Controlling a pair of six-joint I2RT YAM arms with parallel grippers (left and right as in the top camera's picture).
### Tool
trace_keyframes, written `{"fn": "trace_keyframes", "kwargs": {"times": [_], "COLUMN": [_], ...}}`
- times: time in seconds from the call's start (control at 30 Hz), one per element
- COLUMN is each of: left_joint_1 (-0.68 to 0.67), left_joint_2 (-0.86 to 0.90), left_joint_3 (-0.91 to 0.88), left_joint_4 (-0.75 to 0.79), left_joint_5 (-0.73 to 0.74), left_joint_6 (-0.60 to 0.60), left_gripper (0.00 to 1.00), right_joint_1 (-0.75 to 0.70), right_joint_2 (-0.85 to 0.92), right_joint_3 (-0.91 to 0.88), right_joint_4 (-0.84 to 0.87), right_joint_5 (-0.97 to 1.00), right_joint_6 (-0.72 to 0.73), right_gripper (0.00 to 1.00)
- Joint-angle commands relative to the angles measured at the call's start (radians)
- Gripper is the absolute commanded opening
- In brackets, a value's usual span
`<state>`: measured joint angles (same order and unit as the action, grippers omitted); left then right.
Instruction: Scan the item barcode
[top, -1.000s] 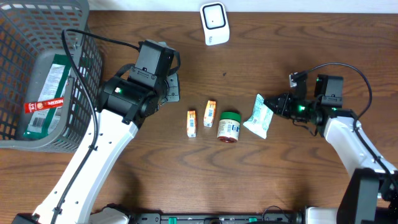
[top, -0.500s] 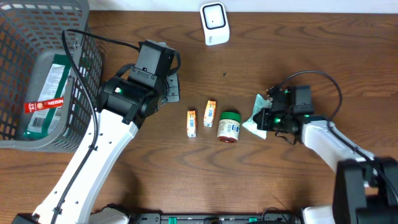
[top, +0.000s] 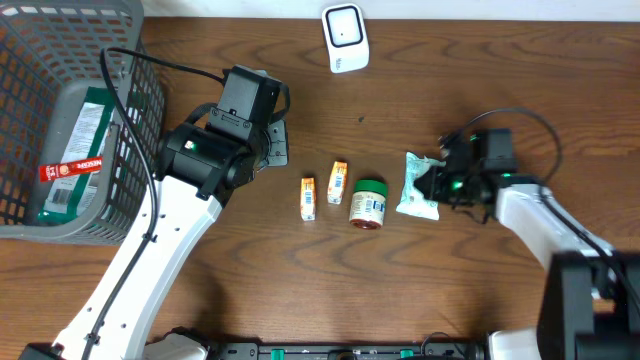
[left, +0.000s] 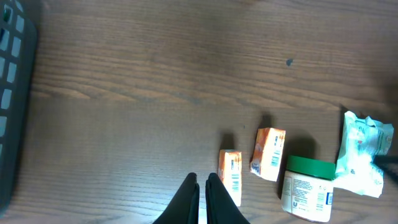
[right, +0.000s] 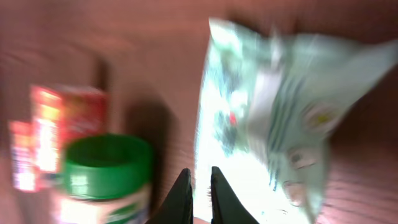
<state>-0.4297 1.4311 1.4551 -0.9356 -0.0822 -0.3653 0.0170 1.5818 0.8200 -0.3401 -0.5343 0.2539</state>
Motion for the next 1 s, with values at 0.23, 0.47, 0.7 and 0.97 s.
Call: {"fn": "trace_keyframes", "kwargs": {"times": [0.23, 0.47, 0.7, 0.97], "left_joint_1": [0.003, 0.003, 0.003, 0.003], "left_joint_2": [0.007, 0.007, 0.007, 0.007], "left_joint_3": [0.003, 0.003, 0.003, 0.003], "left_joint_4": [-0.007, -0.007, -0.006, -0.007], "left_joint_5": [-0.016, -0.016, -0.016, -0.016], "left_joint_6": [0.005, 0.005, 0.006, 0.006], "left_gripper": [0.08, 0.08, 0.08, 0.08], "right_joint_1": [-0.055, -0.055, -0.056, -0.055], "right_joint_2": [-0.058, 0.072, 0.116, -0.037], "right_joint_3": [0.009, -0.076, -0.054, 0.108], "right_joint_4": [-0.109, 0.042, 0.031, -0.201], "right_joint_5": [-0.006, 0.223, 0.237, 0.075], "right_joint_6": [-0.114, -0.112, -0.075, -0.126], "right_gripper": [0.07, 0.04, 0.01, 0.04]}}
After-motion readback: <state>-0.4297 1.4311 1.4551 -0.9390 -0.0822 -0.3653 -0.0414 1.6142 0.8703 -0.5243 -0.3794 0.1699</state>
